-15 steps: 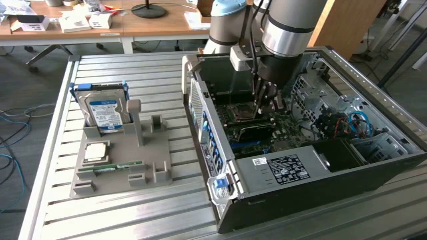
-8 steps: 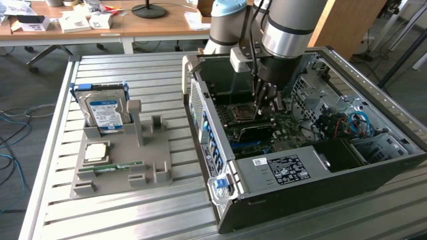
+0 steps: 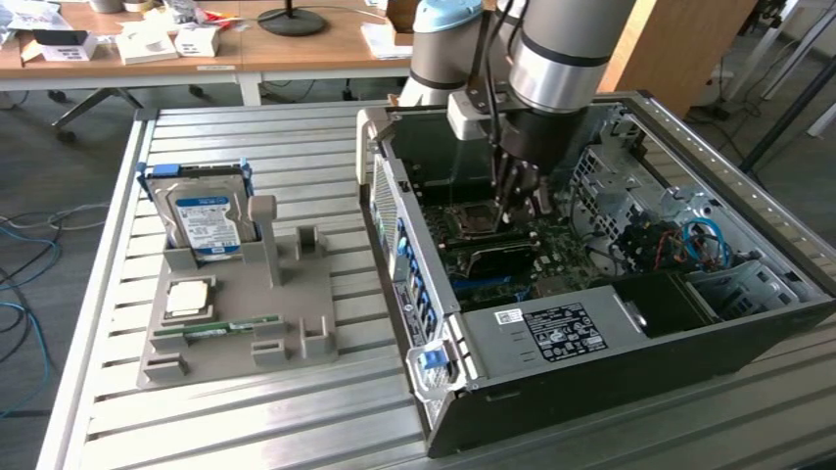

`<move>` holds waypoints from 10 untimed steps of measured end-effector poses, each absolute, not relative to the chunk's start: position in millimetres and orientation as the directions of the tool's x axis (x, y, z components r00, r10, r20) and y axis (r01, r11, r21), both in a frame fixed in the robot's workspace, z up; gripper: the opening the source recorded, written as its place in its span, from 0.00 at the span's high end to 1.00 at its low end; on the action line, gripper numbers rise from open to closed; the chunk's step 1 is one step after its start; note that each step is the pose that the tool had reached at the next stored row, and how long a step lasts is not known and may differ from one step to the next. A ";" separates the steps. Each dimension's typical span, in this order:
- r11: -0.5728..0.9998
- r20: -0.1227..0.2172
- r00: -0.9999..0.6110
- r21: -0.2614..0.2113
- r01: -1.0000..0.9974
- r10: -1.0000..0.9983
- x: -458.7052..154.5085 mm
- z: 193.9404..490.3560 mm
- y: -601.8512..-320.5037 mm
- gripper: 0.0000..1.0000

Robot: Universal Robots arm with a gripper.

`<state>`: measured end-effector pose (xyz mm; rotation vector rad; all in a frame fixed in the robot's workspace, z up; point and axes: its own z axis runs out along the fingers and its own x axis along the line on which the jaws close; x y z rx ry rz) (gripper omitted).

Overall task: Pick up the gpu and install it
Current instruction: 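Press down on the gpu until it lock into place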

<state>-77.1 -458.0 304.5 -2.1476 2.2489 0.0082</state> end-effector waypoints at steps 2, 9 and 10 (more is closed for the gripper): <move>0.046 -0.027 -0.046 -0.018 -0.999 -0.999 -77.8 303.6 -457.2 0.89; 0.046 -0.027 -0.046 -0.018 -0.999 -0.999 -77.9 297.2 -457.1 0.89; 0.046 -0.027 -0.046 -0.018 -0.999 -0.999 -77.9 296.9 -457.1 0.89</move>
